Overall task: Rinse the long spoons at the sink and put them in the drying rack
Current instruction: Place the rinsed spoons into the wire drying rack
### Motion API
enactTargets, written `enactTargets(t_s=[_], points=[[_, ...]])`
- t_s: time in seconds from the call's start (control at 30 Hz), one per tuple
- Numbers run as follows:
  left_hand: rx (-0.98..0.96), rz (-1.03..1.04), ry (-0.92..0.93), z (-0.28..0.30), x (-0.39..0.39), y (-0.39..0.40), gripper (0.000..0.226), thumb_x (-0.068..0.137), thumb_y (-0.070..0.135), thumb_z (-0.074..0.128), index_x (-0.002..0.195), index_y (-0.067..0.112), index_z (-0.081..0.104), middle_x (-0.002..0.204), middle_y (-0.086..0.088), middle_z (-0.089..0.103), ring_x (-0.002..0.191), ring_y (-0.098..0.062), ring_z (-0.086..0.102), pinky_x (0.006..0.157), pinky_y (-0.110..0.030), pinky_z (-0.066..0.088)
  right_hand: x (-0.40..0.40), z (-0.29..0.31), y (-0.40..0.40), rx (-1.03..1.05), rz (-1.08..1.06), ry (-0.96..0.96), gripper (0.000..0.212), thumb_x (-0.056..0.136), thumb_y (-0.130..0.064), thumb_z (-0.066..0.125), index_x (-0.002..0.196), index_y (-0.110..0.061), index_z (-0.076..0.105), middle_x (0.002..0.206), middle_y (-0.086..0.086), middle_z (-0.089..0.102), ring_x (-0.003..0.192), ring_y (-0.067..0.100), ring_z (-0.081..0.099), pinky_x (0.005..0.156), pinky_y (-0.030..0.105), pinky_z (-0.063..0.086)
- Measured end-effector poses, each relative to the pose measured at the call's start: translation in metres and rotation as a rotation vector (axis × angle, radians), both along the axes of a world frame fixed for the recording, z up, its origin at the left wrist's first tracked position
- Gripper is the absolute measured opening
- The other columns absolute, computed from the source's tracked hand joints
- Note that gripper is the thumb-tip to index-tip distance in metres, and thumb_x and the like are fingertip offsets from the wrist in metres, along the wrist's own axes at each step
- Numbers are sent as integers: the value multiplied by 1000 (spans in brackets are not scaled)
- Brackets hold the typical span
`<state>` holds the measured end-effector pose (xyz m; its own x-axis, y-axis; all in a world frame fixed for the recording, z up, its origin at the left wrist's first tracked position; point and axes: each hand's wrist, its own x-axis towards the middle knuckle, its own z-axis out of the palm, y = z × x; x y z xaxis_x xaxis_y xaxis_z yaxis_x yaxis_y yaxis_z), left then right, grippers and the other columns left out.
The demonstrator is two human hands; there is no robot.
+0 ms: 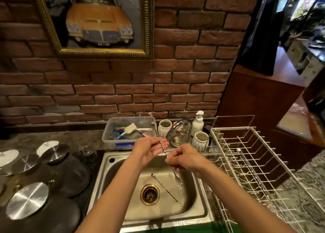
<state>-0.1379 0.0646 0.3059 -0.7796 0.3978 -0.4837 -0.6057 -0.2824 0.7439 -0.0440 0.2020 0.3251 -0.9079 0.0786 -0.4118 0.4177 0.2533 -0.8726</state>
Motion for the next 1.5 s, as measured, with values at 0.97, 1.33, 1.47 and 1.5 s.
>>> enactTargets(t_s=[0.97,1.33,1.47,1.5], points=[[-254,-359,172,35,101,288,7,91,-15,56,93,-16,63,78,-27,67,48,-22,69,39,-24,55,175,25,224,385,-323,31,8,84,-9,73,84,-1,70,79,9,72,62,15,68,62,30,61],[-545,-290,138,-18,112,339,14,90,-6,64,76,-6,63,69,-15,65,53,-20,56,51,-27,42,161,-30,247,746,-250,-101,5,87,-18,71,86,-14,68,85,-5,66,79,9,65,80,24,57],[-670,-208,103,-29,108,350,23,81,7,78,70,4,59,79,-9,70,66,-16,66,76,-26,59,154,-40,247,822,-181,-124,25,87,0,63,77,-20,54,79,-6,56,76,13,61,73,23,57],[-690,-199,107,-33,105,353,22,79,7,80,71,4,59,89,-12,73,78,-19,71,87,-31,59,152,-42,247,823,-159,-124,31,87,4,60,73,-21,49,74,-7,52,72,13,59,69,21,54]])
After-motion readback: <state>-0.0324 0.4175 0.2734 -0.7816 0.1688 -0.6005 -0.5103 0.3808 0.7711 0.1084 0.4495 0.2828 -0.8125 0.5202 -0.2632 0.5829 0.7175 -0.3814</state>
